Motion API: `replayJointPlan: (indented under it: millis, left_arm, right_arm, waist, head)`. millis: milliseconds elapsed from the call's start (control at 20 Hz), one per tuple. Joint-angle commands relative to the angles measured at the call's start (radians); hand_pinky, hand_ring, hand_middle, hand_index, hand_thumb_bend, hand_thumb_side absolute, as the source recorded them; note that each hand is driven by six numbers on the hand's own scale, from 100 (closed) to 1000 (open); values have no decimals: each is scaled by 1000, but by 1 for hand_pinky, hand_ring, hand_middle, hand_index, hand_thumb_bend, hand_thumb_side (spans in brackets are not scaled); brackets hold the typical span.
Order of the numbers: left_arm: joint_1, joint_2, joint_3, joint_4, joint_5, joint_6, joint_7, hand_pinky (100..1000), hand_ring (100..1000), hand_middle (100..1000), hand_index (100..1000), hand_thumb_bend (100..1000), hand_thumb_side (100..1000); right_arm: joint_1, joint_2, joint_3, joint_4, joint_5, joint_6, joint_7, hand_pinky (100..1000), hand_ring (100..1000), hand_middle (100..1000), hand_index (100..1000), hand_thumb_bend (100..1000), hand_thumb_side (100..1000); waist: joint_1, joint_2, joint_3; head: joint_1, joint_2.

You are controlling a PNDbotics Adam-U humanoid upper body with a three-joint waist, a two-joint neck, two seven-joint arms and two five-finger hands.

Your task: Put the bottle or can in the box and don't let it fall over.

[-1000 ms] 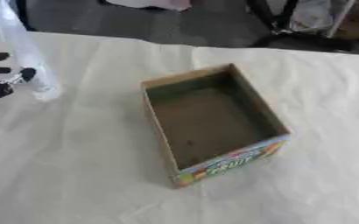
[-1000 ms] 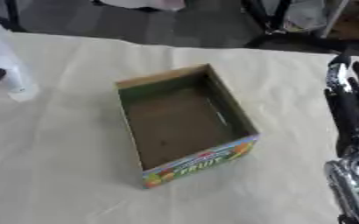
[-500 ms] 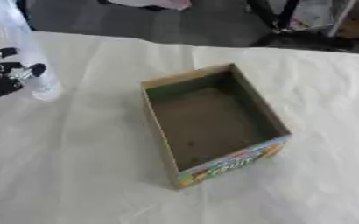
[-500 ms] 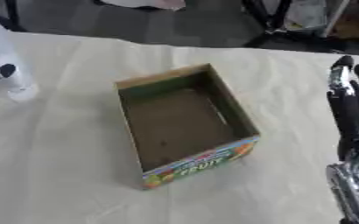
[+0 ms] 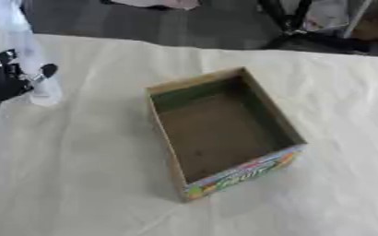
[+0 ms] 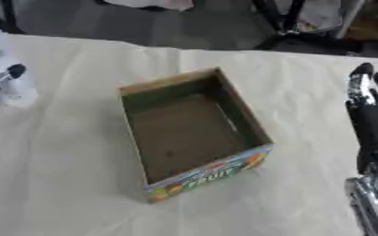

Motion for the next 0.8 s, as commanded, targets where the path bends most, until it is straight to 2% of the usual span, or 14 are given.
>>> replayJointPlan:
  millis: [50, 300, 500, 650, 700, 750, 800]
  left_arm:
    - [-30, 15, 12, 6, -26, 3, 27, 1000, 842, 898, 862, 667, 378]
    - [-39, 12, 18, 32, -62, 11, 76, 1000, 838, 890, 859, 671, 374]
    - [-48, 5, 25, 52, -57, 13, 86, 1000, 827, 882, 830, 623, 343]
    - [-50, 4, 25, 56, -48, 13, 89, 1000, 827, 882, 830, 623, 343]
    - [-51, 4, 25, 56, -46, 13, 90, 1000, 815, 868, 745, 416, 230]
    - [-52, -1, 33, 56, -39, 15, 92, 1000, 812, 860, 706, 280, 170]
    - [-52, -4, 39, 55, -27, 18, 92, 1000, 810, 853, 676, 122, 151]
  right_arm:
    - [-13, -9, -1, -24, -8, -4, 6, 1000, 1000, 1000, 1000, 100, 523]
    - [-17, -4, 3, -24, -14, -4, 10, 1000, 1000, 1000, 1000, 100, 523]
    - [-20, 0, 4, -24, -17, -4, 11, 1000, 1000, 1000, 1000, 100, 523]
    - [-19, 0, 4, -24, -17, -4, 11, 1000, 1000, 1000, 1000, 100, 523]
    - [-19, 0, 4, -24, -17, -5, 11, 1000, 1000, 1000, 1000, 100, 523]
    - [-18, 1, 3, -24, -19, -3, 10, 1000, 1000, 1000, 1000, 100, 524]
    - [-17, 2, 3, -24, -20, -1, 8, 1000, 1000, 1000, 1000, 100, 524]
  waist:
    - [4, -12, -2]
    - [3, -4, -5]
    - [0, 3, -13]
    - [-1, 4, -15]
    - [-1, 4, -15]
    - [-1, 4, -15]
    - [-1, 3, -15]
  head:
    - [5, -19]
    - [10, -30]
    - [17, -42]
    - [18, -43]
    - [18, -43]
    - [17, -42]
    - [16, -41]
